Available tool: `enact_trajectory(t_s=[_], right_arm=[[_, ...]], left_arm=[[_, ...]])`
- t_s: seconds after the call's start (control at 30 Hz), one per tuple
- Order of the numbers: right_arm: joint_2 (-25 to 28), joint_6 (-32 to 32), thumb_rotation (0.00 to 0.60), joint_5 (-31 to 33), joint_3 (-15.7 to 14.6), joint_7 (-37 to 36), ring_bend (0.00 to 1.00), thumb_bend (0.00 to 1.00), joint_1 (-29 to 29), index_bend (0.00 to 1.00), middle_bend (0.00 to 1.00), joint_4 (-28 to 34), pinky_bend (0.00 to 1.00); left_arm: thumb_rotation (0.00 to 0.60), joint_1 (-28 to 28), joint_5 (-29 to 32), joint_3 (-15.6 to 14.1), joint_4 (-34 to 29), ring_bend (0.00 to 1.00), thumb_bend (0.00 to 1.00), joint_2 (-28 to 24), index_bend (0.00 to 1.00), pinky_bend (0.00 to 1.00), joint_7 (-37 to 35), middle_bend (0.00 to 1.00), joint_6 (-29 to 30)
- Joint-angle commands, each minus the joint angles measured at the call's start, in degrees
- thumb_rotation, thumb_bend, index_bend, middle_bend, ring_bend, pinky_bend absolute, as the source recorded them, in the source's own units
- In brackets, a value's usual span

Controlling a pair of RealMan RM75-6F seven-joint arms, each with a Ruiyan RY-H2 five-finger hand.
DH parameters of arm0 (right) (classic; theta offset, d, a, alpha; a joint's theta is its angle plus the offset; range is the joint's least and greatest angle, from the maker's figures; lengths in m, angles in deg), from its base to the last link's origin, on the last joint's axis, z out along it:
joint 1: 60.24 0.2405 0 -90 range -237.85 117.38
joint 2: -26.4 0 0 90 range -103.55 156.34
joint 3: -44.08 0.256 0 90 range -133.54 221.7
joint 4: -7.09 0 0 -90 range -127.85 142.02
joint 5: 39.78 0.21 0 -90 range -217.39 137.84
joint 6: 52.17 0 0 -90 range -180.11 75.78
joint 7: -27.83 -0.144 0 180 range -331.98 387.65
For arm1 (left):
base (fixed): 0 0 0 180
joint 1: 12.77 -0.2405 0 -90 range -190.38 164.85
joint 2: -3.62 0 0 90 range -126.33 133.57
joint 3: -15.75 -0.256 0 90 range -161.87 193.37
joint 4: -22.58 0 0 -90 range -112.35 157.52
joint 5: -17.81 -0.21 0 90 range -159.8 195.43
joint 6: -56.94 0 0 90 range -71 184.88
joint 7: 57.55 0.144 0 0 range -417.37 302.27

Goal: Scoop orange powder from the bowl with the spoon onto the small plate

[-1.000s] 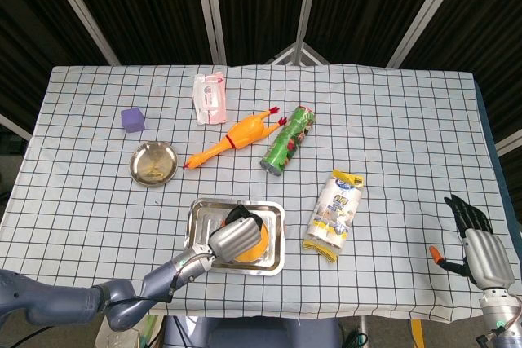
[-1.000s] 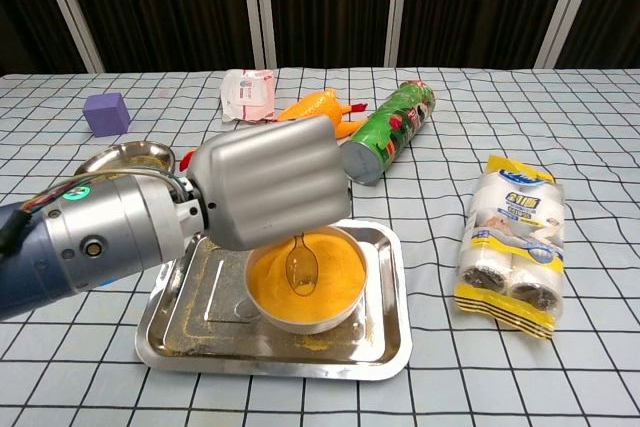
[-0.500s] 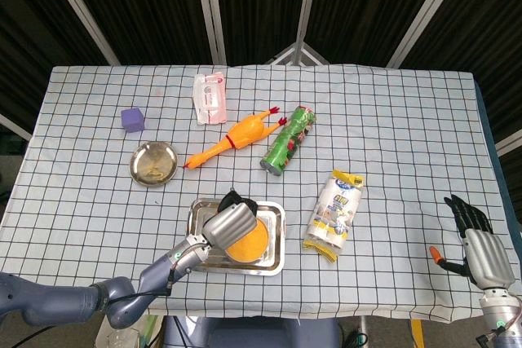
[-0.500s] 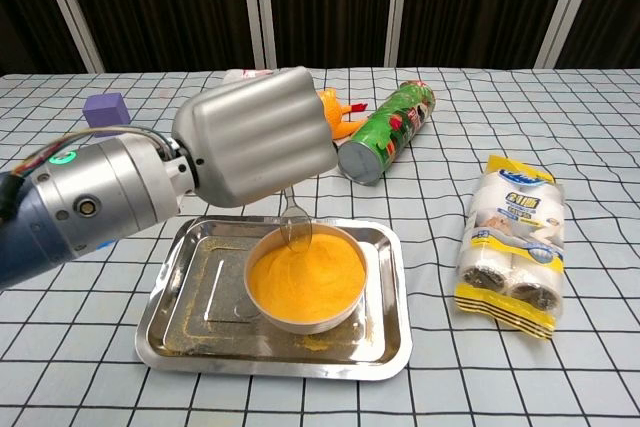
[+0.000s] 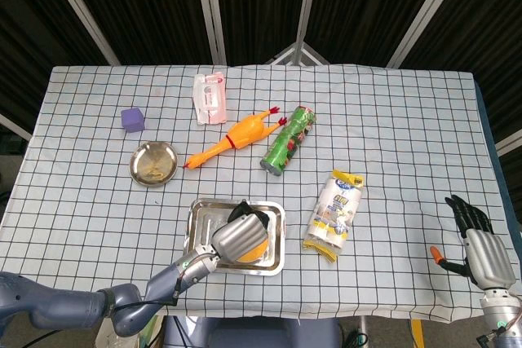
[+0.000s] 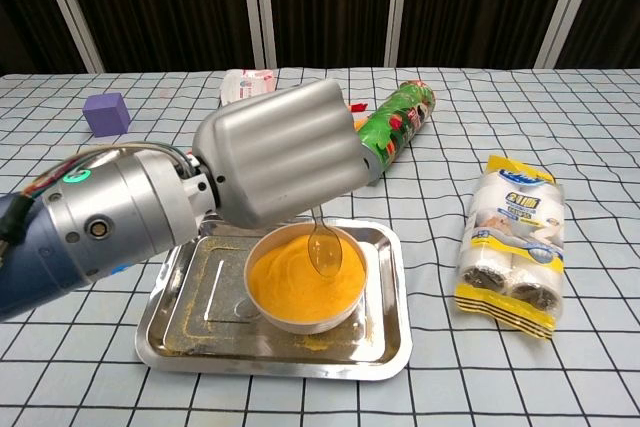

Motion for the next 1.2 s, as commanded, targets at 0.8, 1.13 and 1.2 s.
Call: enact_trajectory(t_s=[0.8, 1.13, 1.2], right_arm=[[0.0, -0.4, 0.6, 0.3, 0.1, -0.1, 0.0, 0.36, 0.1, 0.0, 0.0, 0.0, 0.0], [0.0, -0.3, 0.6, 0.2, 0.0, 0.1, 0.0, 0.36, 0.1, 0.0, 0.0, 0.1, 0.0], [0.0, -0.3, 0.6, 0.2, 0.0, 0.1, 0.0, 0.36, 0.1, 0.0, 0.0, 0.2, 0.0]], left_arm=[[0.6, 0.2, 3.4, 0.1, 4.9, 1.0, 0.79, 2.7, 0.84, 0.99, 2.7, 1.0, -1.4], [0.6, -0.4, 4.2, 0.7, 4.5, 1.0, 0.79, 0.5, 0.84, 0.99, 2.4, 1.0, 0.3], [0.6, -0.5, 3.9, 0.7, 4.2, 1.0, 0.79, 0.2, 0.84, 0.99, 1.8, 1.0, 1.0]])
